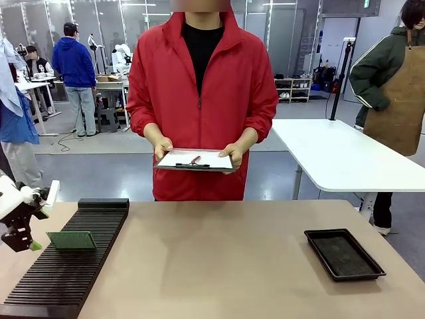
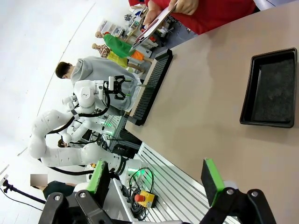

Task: Inspect the PCB.
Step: Pick up the Blank PCB and present it to the human.

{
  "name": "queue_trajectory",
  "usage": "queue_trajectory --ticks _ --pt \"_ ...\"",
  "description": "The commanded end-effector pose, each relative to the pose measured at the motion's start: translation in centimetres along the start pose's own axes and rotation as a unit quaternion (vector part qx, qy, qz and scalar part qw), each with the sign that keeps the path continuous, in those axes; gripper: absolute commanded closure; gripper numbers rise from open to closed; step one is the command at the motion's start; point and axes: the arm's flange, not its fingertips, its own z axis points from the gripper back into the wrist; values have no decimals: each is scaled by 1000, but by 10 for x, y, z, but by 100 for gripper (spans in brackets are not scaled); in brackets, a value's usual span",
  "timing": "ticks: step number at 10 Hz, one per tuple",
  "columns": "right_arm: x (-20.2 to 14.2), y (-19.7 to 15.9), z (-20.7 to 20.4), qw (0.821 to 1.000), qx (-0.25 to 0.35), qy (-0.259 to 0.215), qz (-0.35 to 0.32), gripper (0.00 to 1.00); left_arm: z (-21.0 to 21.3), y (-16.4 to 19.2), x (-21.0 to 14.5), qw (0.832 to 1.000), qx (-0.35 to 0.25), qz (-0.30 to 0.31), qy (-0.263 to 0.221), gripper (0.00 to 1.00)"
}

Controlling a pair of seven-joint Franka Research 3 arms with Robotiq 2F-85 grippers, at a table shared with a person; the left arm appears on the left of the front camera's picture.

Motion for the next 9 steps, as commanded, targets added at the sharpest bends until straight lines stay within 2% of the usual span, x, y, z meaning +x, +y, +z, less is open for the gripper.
queue_trajectory --ticks 1,3,9 --pt "0 1 0 1000 5 -2 4 0 -16 8 -2 1000 10 1 -18 0" --pt "0 1 0 1000 5 -2 4 0 -27 14 -3 1000 25 -5 -9 0" --pt "0 1 0 1000 5 -2 4 0 -47 28 7 1000 -17 -1 27 0"
